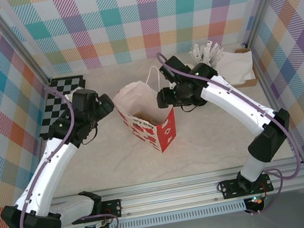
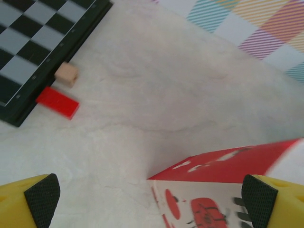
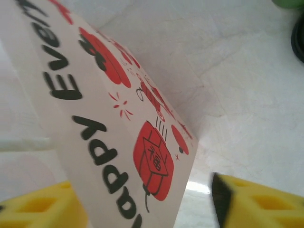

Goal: Pack the takeout coffee

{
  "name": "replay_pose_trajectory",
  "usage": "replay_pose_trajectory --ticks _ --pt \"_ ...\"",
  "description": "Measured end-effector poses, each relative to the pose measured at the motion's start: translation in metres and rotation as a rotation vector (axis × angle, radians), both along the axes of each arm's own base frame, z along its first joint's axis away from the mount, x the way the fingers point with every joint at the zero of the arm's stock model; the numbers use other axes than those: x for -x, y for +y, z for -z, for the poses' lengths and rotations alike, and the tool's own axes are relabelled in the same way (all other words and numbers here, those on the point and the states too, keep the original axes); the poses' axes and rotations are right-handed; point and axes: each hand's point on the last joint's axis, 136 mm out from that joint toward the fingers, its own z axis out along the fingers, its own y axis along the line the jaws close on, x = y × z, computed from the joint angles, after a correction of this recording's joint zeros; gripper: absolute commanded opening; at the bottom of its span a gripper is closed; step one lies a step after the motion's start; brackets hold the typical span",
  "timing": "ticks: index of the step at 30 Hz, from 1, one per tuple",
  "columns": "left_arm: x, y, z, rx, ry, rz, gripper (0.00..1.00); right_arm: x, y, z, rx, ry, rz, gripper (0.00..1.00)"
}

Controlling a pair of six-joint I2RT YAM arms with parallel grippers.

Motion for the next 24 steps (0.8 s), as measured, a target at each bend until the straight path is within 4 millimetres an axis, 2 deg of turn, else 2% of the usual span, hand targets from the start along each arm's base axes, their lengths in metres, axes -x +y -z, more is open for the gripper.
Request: replay_pose_trajectory --ticks 2,4,7,10,13,17,19,21,24 --pt "0.004 0.004 0.015 0.003 0.036 -0.031 1.00 0.000 0.003 -0.007 0.011 -0.032 -0.088 0.91" --pt "0.012 0.009 0.034 0.007 0.083 -0.069 1.00 -0.001 0.006 -0.020 0.020 -0.088 -0.186 0.93" --pt "0.026 0.016 0.060 0.013 0.147 -0.117 1.00 -0.007 0.009 -0.041 0.042 -0.171 -0.299 0.89" --pt "0.039 0.020 0.076 0.045 0.181 -0.158 1.00 -0.017 0.016 -0.057 0.065 -0.235 -0.379 0.81" --pt "0.048 0.015 0.091 0.125 0.202 -0.176 1.00 -0.032 0.024 -0.055 0.115 -0.249 -0.440 0.76" --pt "0.052 -0.007 0.124 0.278 0.267 -0.189 1.00 -0.043 0.032 -0.033 0.170 -0.208 -0.496 0.73" --pt "0.052 -0.018 0.144 0.334 0.320 -0.193 1.00 -0.043 0.034 -0.024 0.179 -0.181 -0.514 0.66" --pt "0.050 -0.032 0.163 0.366 0.385 -0.190 1.00 -0.041 0.036 -0.021 0.174 -0.169 -0.529 0.51" --pt "0.045 -0.048 0.178 0.379 0.442 -0.174 1.00 -0.040 0.037 -0.019 0.161 -0.166 -0.522 0.33"
